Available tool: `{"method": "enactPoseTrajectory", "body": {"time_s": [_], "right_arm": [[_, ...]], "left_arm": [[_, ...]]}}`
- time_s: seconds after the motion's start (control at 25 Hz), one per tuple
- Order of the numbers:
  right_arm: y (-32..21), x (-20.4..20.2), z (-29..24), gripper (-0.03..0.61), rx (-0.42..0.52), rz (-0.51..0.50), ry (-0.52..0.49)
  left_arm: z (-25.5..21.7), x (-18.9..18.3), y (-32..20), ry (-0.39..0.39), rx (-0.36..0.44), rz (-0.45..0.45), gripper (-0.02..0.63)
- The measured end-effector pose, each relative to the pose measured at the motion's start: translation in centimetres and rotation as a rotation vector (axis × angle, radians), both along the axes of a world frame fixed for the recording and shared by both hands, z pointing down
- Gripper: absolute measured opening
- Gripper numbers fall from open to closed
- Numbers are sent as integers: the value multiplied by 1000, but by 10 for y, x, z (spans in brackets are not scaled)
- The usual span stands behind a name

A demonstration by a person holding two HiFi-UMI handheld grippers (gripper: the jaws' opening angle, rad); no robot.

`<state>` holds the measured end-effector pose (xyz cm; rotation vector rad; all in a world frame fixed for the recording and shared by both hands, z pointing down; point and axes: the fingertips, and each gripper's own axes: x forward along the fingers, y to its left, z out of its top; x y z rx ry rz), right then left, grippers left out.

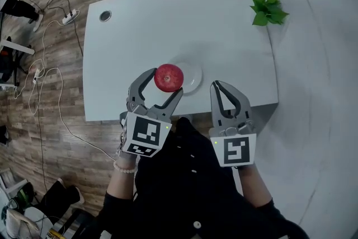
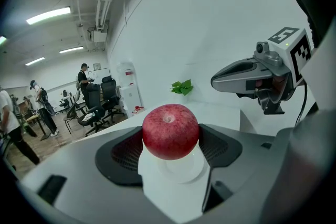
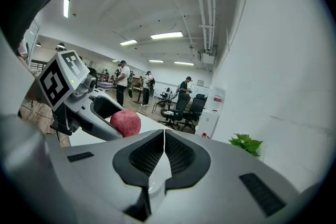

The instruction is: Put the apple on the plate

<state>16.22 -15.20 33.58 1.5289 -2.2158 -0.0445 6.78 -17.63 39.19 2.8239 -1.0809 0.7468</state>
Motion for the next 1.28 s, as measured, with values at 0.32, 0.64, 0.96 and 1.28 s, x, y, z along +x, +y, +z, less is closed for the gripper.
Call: {"method": "enactPoseTrajectory", "body": {"time_s": [0.32,0.64,0.96,1.28], "right_arm": [[-9,12,10,43,-20,-4,-8],[-14,22,21,43,-41,-15,-12],[-18,30,30,43,-66,-12,-4],[-22,38,42,43,-98,-13,1]], "left_arm": [[22,16,-9,-37,-15,15,344],[48,27,-16,-76,-33,18,344],[74,32,-22,-97,-67,6,344],[99,39,-30,-104,-98,-6,344]]}}
